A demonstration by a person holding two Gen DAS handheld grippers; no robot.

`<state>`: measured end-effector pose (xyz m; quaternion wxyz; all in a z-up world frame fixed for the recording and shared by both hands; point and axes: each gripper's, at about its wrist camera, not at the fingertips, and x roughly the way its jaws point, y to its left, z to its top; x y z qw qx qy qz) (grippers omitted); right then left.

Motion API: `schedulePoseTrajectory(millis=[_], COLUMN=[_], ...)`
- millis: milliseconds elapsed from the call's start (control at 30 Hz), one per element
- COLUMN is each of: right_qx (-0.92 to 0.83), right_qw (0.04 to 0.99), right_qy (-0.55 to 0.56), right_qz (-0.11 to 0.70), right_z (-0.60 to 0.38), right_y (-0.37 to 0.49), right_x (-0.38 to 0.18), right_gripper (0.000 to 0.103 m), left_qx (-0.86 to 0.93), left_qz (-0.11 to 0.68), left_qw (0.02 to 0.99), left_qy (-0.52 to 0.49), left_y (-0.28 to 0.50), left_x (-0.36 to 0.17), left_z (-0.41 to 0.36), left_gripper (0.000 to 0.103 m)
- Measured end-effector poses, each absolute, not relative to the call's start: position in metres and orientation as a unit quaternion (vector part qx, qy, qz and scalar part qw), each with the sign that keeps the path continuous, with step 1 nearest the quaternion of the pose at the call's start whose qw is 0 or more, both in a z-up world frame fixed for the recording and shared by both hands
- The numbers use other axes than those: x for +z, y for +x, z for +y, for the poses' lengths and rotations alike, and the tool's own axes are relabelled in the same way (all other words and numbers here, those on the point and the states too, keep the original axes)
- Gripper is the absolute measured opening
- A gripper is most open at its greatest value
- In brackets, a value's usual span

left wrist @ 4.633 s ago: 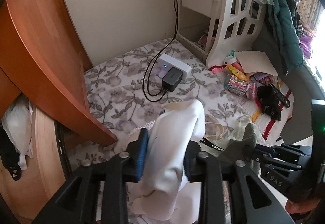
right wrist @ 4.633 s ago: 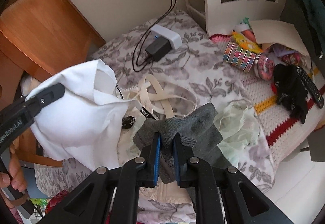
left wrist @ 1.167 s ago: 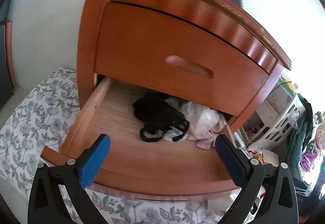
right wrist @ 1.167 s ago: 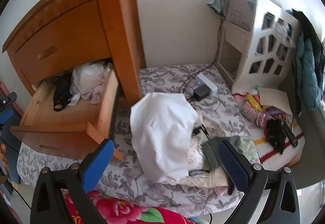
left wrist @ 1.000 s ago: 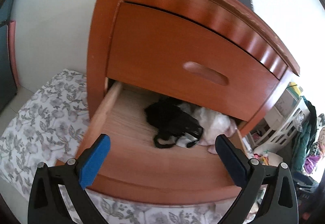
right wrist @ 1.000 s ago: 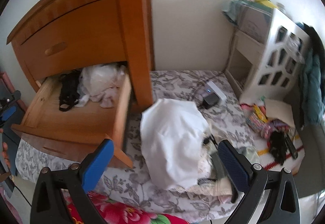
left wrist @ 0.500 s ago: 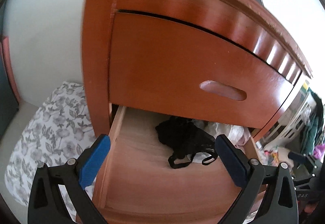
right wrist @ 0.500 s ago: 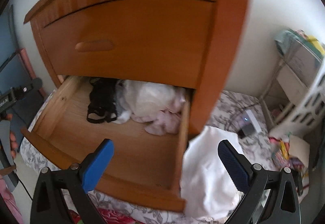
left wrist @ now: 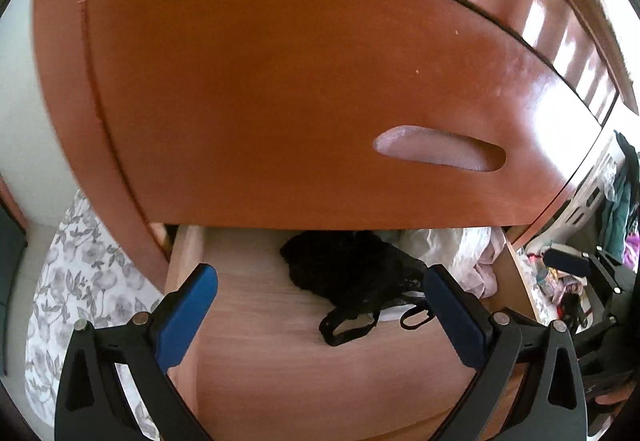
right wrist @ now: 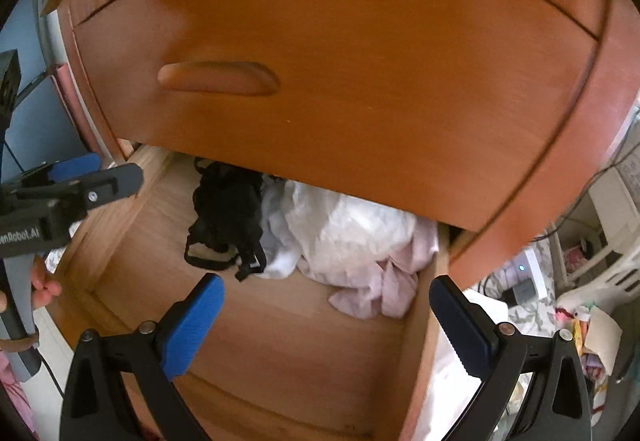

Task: Take underwear out of drawer
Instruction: 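Reach the left tool into the drawer toward the black mesh item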

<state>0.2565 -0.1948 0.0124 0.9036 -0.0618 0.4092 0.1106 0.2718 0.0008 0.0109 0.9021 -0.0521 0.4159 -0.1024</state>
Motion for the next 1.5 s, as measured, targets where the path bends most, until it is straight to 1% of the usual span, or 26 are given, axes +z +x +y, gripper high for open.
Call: schedulePoseTrajectory(millis=[267, 567, 833, 1067, 1367, 1500], right_qx=[0.104, 0.101, 0.095, 0.08, 0.073, 0.075], right_qw=[0.901, 0.9, 0.905, 0.901, 0.891, 0.893], right_qy=[-0.078, -0.06, -0.051, -0.056, -0.017, -0.018], right_qz=[0.414, 0.421, 0.41, 0.422, 0.449, 0.443], right_z=[-0.187, -0.19, -0.194, -0.195, -0.208, -0.21], right_y=[0.278, 0.291, 0.289, 0.289, 0.296, 0.292], right_x=[0.005, -0.005, -0.002, -0.003, -0.009, -0.006], right_gripper=[0.103, 0.103, 0.103, 0.103, 0.103, 0.103], left_qx=[-0.12, -0.123, -0.11, -0.083, -0.048, -0.042], left_qz=[0.438, 0.461, 0.491, 0.512, 0.536, 0.543], left_qw=[0.889, 0.878, 0.863, 0.853, 0.839, 0.833], left_qy=[-0.048, -0.041, -0.044, -0.067, -0.083, -0.092], left_y=[0.288, 0.301, 0.308, 0.311, 0.316, 0.319], left_x=[0.001, -0.011, -0.022, -0.03, -0.041, -0.048], left_z=[-0.015, -0.029, -0.034, -0.031, -0.03, -0.03], left_gripper=[0.103, 0.103, 0.103, 0.103, 0.103, 0.103])
